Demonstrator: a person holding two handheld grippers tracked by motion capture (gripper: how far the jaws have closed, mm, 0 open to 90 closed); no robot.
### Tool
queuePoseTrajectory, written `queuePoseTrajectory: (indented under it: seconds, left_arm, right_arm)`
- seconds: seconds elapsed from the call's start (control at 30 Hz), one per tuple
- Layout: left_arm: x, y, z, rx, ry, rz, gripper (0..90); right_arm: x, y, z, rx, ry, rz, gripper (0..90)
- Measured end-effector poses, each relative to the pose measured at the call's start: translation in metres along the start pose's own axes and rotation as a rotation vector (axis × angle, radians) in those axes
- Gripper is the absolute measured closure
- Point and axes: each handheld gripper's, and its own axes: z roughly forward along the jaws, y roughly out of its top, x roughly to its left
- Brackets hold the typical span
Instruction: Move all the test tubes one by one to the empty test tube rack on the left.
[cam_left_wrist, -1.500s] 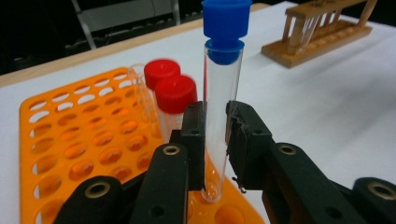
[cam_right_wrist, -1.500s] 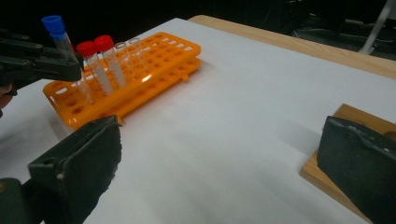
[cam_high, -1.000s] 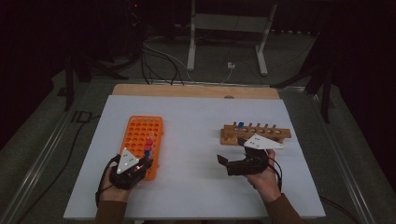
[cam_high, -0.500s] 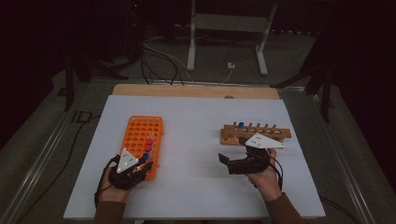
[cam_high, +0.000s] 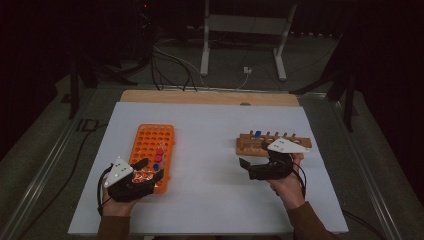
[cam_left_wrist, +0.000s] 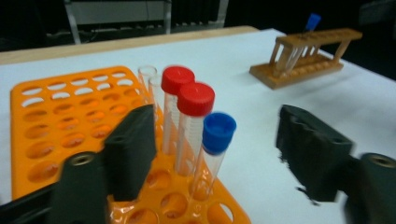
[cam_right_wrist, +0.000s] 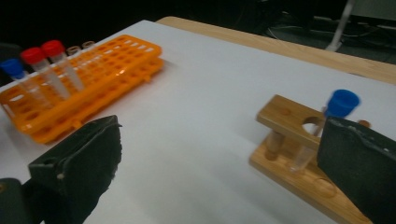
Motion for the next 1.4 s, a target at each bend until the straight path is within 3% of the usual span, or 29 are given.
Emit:
queuePoseTrajectory:
  seconds: [0.17,0.37,0.57,0.7,0.87,0.97,1.2,1.4]
  left_arm:
    - [-0.003,0.006,0.001,-0.028,0.027,-0.012,16.8]
    - [-0.006,0.012,0.002,-0.050,0.043,-0.018,14.8]
    - [-0.008,0.015,0.005,-0.042,0.058,-0.037,3.9]
    - [-0.010,0.015,0.006,-0.035,0.065,-0.039,0.7]
    - [-0.010,0.014,0.008,-0.027,0.063,-0.042,0.7]
    - [-0.011,0.013,0.009,-0.023,0.062,-0.037,0.7]
    - [-0.013,0.012,0.011,-0.012,0.064,-0.030,0.7]
    - [-0.013,0.012,0.011,-0.013,0.066,-0.032,0.7]
  right_arm:
    - [-0.009,-0.001,0.005,0.000,-0.029,0.019,0.1]
    - [-0.022,0.001,0.017,0.013,-0.048,0.048,5.1]
    - [-0.034,0.007,0.029,0.013,-0.082,0.074,10.1]
    - [-0.042,0.006,0.039,0.043,-0.139,0.114,22.8]
    - [-0.046,0.003,0.049,0.048,-0.181,0.097,50.0]
    - [-0.047,0.001,0.055,0.066,-0.191,0.085,61.2]
    - [-0.049,0.001,0.060,0.052,-0.212,0.084,73.2]
    - [-0.053,0.000,0.060,0.044,-0.217,0.079,76.6]
